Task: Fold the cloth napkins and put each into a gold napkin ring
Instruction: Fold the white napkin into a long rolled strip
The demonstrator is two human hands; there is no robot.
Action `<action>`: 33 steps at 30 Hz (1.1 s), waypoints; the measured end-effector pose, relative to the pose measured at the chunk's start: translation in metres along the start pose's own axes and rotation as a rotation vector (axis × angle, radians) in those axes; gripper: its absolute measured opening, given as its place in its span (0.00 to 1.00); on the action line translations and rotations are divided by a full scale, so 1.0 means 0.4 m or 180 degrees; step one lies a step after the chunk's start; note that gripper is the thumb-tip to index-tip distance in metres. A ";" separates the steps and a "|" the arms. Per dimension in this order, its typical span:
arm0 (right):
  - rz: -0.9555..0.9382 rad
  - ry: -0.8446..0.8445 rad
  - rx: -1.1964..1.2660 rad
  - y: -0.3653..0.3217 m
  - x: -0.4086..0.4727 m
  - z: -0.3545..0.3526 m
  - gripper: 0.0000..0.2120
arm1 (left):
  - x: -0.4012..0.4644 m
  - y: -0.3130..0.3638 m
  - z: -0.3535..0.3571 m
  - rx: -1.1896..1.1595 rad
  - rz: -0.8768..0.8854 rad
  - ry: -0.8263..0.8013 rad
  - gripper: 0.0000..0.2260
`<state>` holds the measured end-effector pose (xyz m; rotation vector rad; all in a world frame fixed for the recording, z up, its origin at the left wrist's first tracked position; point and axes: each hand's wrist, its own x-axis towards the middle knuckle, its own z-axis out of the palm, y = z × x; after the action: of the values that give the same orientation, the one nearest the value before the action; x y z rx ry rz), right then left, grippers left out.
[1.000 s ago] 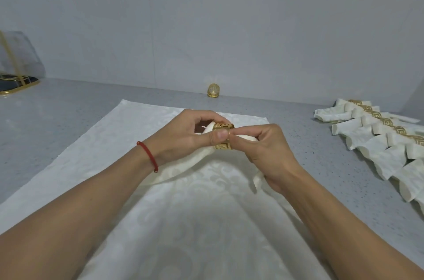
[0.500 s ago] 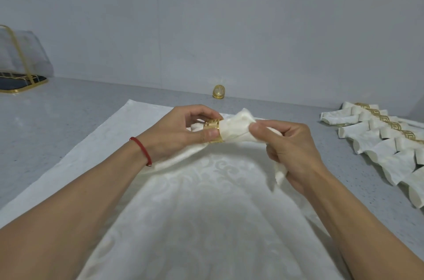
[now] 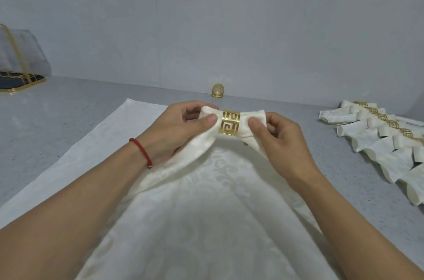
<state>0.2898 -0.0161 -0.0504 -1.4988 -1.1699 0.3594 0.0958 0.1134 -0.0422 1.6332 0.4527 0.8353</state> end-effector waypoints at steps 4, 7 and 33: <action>0.0136 -0.0022 0.0282 -0.009 -0.003 0.009 0.09 | 0.002 -0.008 -0.002 0.0102 0.0044 -0.0063 0.23; 0.0068 -0.0048 0.0234 -0.009 -0.002 0.010 0.10 | 0.003 -0.007 -0.001 0.0073 0.0124 -0.0088 0.23; -0.0092 -0.0521 -0.0266 -0.034 -0.021 0.000 0.13 | -0.007 0.018 0.009 -0.0076 0.0224 0.0110 0.18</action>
<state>0.2796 -0.0248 -0.0415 -1.5455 -1.3489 0.4245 0.0954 0.1071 -0.0363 1.6223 0.4099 0.9194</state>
